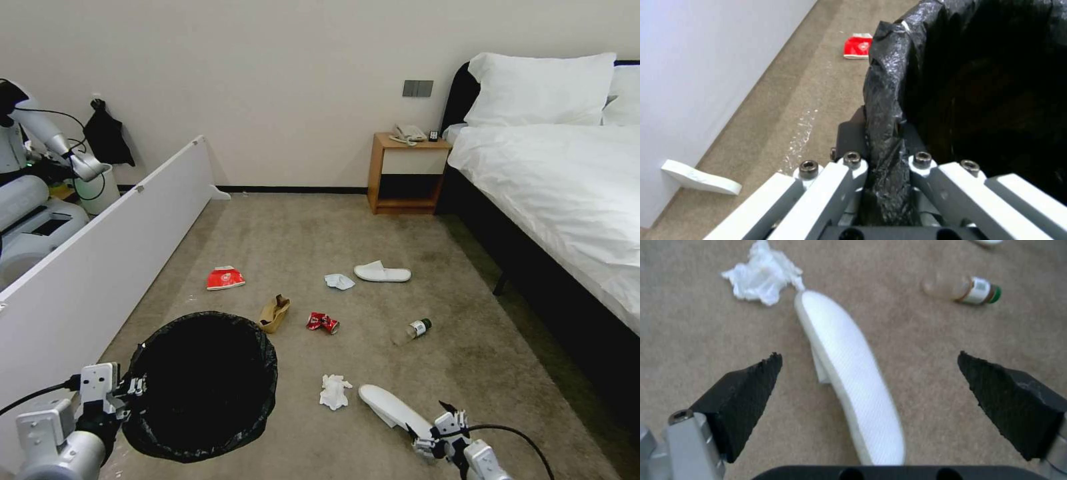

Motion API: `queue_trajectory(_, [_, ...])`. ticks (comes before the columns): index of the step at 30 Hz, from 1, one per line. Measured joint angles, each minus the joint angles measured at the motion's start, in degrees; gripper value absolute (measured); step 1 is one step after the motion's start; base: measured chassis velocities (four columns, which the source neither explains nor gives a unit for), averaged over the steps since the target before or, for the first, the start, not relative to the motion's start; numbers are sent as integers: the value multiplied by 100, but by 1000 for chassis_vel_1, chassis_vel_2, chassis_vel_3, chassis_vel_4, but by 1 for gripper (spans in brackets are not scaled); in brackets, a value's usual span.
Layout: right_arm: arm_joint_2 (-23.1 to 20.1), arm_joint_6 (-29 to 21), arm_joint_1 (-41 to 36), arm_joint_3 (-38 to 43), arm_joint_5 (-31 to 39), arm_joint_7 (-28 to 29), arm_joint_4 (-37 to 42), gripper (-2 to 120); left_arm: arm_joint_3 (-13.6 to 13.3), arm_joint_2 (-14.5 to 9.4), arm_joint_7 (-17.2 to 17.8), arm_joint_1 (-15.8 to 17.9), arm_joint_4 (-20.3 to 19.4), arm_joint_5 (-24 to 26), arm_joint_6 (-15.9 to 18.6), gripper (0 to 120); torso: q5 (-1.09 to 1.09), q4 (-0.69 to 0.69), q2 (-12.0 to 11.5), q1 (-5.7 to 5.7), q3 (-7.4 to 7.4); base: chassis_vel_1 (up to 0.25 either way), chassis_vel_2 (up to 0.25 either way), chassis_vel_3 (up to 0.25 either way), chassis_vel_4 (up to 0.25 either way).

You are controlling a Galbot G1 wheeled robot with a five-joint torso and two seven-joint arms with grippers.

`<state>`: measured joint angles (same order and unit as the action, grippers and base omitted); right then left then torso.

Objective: Pick up the trash bin, then pick up the garbage from the floor and place it into the trash bin.

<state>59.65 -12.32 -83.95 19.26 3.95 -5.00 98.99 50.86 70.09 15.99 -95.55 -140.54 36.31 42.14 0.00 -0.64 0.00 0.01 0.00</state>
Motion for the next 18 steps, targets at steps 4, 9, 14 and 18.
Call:
queue_trajectory(4, [-26,0,218,-229,-46,93,-342,100,13,-4,0,5,0,0,0,4,0,0,0,0,0,0,0,0,0])
queue_trajectory(9, [-19,-1,400,-321,-97,127,-663,100,13,1,2,10,-1,0,0,4,0,0,0,0,0,0,0,0,0])
queue_trajectory(14, [-30,0,517,-326,-130,133,-827,100,13,11,2,-11,-3,-9,0,4,0,0,0,0,0,0,0,0,0])
queue_trajectory(18, [-53,-13,696,-432,-42,134,-901,100,12,20,2,-23,-13,-29,0,4,0,0,0,0,0,0,0,0,0])
